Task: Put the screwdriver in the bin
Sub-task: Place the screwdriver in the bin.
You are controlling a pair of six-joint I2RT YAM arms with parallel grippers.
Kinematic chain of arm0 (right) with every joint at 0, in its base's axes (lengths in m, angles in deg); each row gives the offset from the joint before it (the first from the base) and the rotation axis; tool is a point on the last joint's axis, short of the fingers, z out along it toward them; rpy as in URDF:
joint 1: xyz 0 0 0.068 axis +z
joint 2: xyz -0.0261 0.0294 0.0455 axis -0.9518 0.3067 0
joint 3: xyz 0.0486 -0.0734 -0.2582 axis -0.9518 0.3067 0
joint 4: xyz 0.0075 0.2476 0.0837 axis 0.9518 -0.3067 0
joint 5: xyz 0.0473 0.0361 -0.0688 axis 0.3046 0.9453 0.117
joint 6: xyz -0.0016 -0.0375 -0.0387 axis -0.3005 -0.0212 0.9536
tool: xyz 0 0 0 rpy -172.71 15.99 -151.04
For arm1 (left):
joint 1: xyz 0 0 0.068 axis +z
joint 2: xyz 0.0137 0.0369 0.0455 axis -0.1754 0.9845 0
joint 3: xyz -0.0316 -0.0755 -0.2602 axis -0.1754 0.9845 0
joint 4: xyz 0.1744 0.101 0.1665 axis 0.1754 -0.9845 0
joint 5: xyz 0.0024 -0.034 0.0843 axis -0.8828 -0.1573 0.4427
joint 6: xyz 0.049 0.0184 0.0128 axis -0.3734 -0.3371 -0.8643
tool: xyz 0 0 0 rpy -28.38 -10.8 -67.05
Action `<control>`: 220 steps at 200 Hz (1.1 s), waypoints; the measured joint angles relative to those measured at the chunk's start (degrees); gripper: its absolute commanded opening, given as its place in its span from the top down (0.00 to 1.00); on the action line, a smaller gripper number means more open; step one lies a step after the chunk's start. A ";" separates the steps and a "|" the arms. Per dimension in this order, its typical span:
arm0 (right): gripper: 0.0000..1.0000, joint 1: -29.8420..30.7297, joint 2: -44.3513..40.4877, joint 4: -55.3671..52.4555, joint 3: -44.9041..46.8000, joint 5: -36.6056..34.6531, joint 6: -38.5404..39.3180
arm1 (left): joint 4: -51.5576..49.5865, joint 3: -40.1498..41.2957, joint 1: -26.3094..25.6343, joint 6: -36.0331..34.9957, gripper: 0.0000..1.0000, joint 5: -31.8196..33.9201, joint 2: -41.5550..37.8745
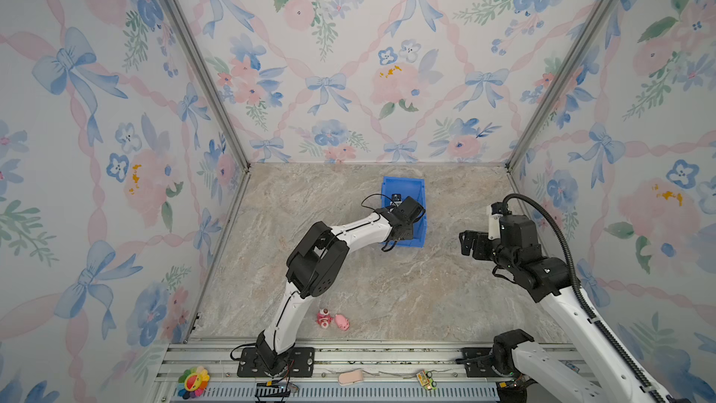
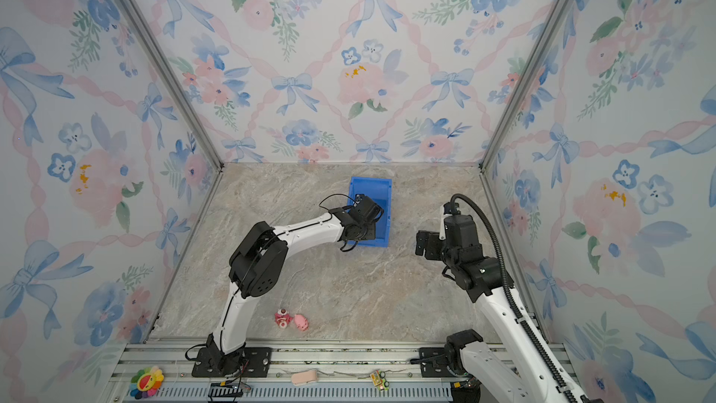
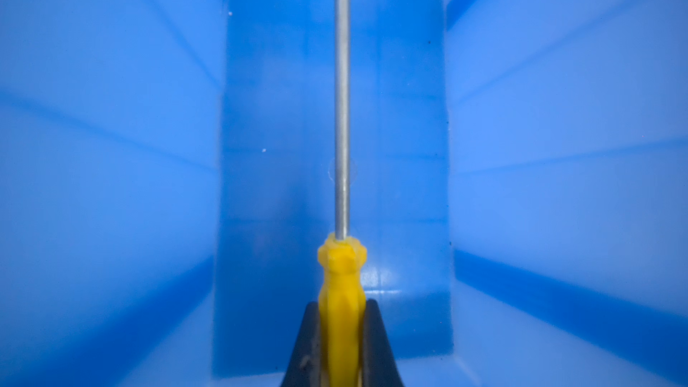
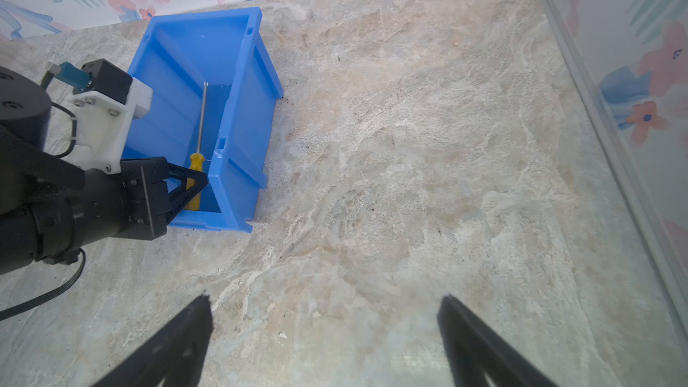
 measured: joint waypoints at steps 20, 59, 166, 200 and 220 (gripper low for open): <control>0.03 -1.49 -0.48 -0.28 0.00 -0.22 0.20 | 0.59 0.33 -0.07 -0.07 0.84 0.61 -0.02; 0.03 -3.50 -1.29 -0.55 0.00 -0.20 0.85 | 1.05 0.74 -0.22 -0.37 0.74 1.05 -0.22; 0.03 -5.38 -4.83 -0.76 0.50 1.46 3.50 | 0.72 1.81 -1.90 -2.25 0.54 0.59 -8.35; 0.03 -5.38 -8.90 0.44 3.28 3.41 3.48 | 0.81 3.34 -2.43 -5.64 0.45 0.57 -11.67; 0.03 -5.40 -11.63 1.60 5.22 4.13 3.43 | 0.76 5.27 -2.56 -8.39 0.36 0.59 -14.32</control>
